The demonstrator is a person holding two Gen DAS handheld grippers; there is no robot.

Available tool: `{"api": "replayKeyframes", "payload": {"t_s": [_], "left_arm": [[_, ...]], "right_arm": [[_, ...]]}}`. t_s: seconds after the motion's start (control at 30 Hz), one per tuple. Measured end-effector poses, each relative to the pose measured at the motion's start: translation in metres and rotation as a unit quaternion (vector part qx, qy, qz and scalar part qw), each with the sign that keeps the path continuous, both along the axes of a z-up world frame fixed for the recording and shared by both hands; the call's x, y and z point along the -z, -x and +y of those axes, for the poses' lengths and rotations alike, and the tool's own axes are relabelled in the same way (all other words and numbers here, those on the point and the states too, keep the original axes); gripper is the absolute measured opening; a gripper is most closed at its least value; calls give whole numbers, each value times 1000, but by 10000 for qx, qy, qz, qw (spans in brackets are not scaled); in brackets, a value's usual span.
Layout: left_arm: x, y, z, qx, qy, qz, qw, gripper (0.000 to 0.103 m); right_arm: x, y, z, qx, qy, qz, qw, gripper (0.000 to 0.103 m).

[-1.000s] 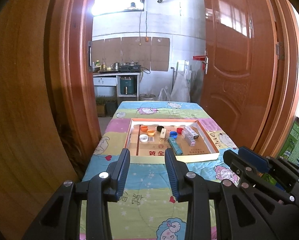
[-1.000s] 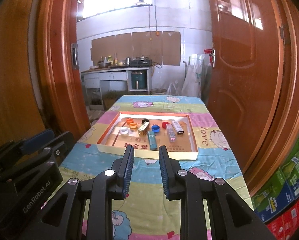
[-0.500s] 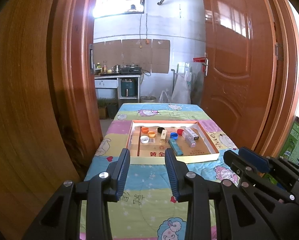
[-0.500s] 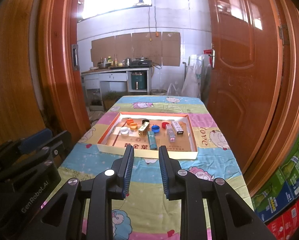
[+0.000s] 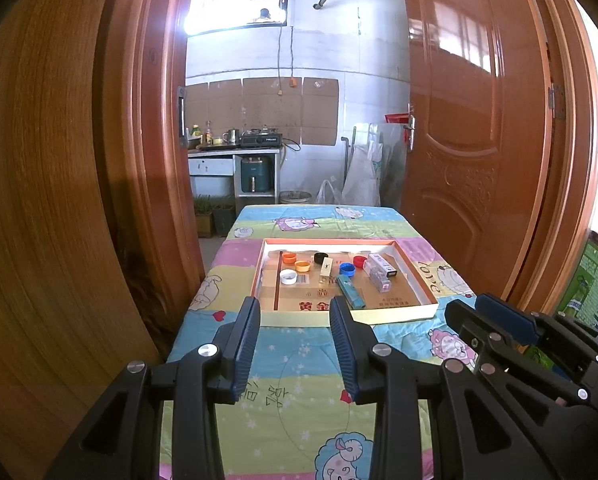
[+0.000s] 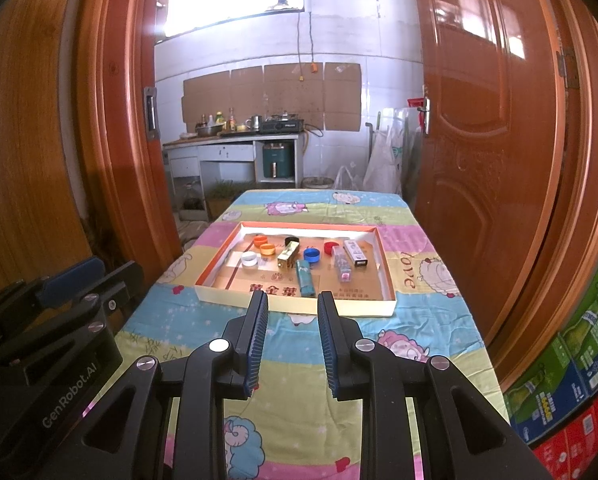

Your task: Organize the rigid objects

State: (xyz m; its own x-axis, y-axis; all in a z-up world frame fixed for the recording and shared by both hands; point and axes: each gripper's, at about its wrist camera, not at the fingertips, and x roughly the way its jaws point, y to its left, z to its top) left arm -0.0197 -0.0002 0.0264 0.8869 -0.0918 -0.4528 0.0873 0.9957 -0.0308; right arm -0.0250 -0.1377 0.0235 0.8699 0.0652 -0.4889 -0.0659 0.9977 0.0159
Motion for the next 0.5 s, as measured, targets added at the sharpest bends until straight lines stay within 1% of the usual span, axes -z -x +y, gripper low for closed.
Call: {"api": "replayKeyframes", "payload": {"t_s": [0.5], "left_arm": [[1, 1, 0, 10, 0, 15, 10000, 36]], "right_arm": [[2, 1, 0, -2, -5, 20, 10000, 26]]}}
